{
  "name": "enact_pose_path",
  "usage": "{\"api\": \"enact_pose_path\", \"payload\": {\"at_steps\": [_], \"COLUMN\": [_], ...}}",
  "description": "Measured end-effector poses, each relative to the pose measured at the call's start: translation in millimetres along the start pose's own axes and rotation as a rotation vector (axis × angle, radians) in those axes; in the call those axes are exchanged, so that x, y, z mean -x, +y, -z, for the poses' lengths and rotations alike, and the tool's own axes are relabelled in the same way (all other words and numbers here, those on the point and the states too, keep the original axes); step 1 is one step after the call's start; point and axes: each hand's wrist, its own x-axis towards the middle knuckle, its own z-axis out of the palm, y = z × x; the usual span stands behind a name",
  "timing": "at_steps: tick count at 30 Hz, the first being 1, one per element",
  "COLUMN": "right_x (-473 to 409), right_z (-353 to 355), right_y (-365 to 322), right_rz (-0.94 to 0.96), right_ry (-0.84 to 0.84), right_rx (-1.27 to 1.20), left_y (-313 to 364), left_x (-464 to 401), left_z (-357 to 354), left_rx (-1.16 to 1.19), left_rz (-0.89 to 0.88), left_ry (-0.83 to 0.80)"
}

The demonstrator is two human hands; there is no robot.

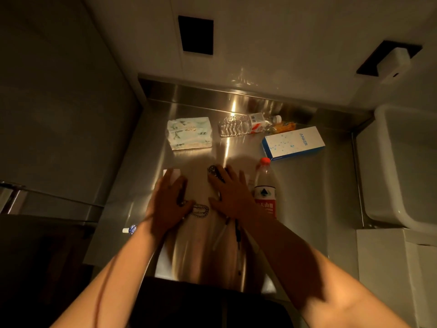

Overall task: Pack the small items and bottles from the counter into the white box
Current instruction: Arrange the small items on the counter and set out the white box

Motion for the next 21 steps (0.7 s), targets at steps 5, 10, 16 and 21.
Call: {"api": "enact_pose_path", "payload": {"at_steps": [5,10,16,21], "right_x": [6,28,64,84], "right_z": [-2,-6,-24,-34], "right_y": [0,7,10,10], "right_rz": [0.014,0.013,-0.025,-0.035], "right_ry": [-0.011,-0.025,0.015,0.032], "right_rx": [0.028,0.023,-0.023,-0.037], "left_y": [10,23,40,62], "left_x": [22,37,50,66], "left_z": [-26,-55,-79,-93], "left_rx": [0.043,0.044,0.033,0.041], "left_rz": [-0.022,-0.078,-0.181,-0.208], "left_ry": [0.063,0.055,0.026,-0.035]}}
